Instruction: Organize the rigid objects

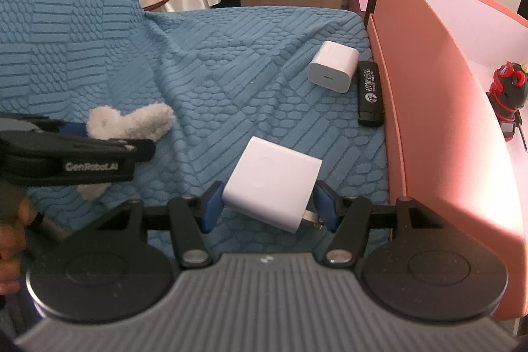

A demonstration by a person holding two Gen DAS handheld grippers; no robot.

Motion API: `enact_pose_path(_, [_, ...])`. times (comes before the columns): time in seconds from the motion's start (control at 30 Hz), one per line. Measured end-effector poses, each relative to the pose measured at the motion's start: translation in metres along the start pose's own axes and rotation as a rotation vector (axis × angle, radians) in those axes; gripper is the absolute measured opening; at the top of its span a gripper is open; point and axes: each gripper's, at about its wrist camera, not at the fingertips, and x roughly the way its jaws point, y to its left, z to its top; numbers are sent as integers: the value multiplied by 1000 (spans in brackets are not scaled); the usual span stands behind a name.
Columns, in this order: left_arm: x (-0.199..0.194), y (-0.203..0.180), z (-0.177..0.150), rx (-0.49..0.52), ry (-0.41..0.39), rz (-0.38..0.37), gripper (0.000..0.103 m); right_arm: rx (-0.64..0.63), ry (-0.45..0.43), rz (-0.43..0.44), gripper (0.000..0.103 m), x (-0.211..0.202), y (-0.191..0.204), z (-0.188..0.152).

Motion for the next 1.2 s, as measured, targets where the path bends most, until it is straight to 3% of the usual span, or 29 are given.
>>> enact_pose_path(0.1, [-2,0,1,-7,-20,4,62,2,-3,-5,62,-1,0,-1])
enact_pose_path(0.47, [-14,5,4,-59,-54,-19,61,55,-25,6,62,-1,-2,0])
enact_pose_path(1.2, [-42,7,10,-126,-58,-185,61,78,-31,-4,61,-27,3,16])
